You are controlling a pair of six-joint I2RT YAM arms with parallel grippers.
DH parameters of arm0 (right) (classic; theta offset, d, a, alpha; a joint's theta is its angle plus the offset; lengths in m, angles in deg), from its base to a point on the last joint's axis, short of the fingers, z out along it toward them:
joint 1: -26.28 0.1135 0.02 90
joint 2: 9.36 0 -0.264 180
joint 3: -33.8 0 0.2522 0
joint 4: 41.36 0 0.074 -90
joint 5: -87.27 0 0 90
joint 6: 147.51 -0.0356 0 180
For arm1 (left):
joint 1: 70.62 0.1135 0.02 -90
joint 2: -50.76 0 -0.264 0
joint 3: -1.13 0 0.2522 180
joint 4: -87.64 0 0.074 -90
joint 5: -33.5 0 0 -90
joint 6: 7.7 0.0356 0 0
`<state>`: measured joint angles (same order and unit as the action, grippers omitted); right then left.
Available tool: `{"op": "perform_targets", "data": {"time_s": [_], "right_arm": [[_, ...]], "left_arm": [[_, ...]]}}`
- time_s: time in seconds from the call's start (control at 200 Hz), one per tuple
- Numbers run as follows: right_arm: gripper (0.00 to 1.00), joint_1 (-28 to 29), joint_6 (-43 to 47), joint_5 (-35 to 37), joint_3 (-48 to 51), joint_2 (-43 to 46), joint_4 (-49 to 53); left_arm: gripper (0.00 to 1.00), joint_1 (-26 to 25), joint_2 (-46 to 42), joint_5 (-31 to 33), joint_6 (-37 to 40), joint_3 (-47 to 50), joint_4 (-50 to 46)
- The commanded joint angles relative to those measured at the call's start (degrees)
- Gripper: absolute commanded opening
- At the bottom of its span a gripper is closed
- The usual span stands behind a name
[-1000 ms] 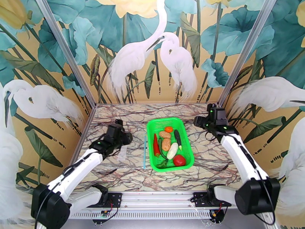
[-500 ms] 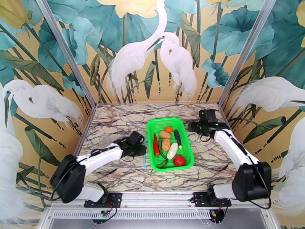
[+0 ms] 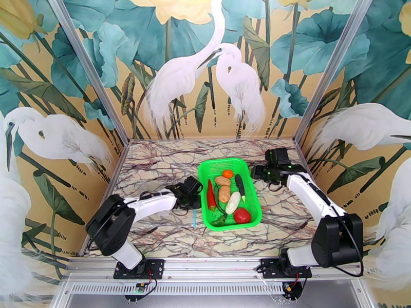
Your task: Place the food in the zip-top bag and seal the zipper
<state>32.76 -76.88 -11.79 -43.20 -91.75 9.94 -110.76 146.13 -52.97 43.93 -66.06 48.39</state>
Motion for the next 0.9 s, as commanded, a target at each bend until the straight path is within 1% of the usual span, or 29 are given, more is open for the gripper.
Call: {"op": "perform_targets", "data": {"time_s": [0.0,0.1,0.27,0.565,0.615,0.77,0.84,0.88,0.895], "right_arm": [[0.74,0.06,1.42,-0.56,-1.87,0.39,1.39],[0.74,0.04,1.87,-0.47,-2.06,0.39,1.50],[0.74,0.01,2.24,-0.65,-2.01,0.05,1.49],[0.74,-0.01,2.68,-0.63,-2.67,-1.36,1.28],[0.74,-0.01,2.63,-0.71,-2.94,-1.67,1.30],[0.74,0.02,2.68,-0.80,-3.29,-1.72,1.23],[0.74,0.02,2.63,-0.79,-3.34,-1.64,1.23],[0.74,-0.02,2.68,-0.77,-3.31,-1.56,1.25],[0.73,0.01,2.68,-0.76,-3.37,-1.55,1.22]], "left_arm": [[0.43,-0.12,2.17,2.36,0.30,-2.15,-0.44],[0.40,-0.10,3.42,3.17,0.97,-3.36,-1.84],[0.26,-0.09,4.39,4.00,2.19,-4.92,-3.93],[0.18,0.07,5.49,4.11,3.03,-5.15,-5.36],[0.15,0.10,5.35,4.02,3.21,-5.21,-5.48],[0.11,0.46,4.25,4.41,4.28,-5.89,-6.63],[0.07,0.89,3.31,4.51,4.95,-6.27,-7.31],[0.00,1.29,2.48,4.56,5.30,-6.29,-7.54],[0.00,1.40,2.13,4.59,5.36,-6.26,-7.64]]}}
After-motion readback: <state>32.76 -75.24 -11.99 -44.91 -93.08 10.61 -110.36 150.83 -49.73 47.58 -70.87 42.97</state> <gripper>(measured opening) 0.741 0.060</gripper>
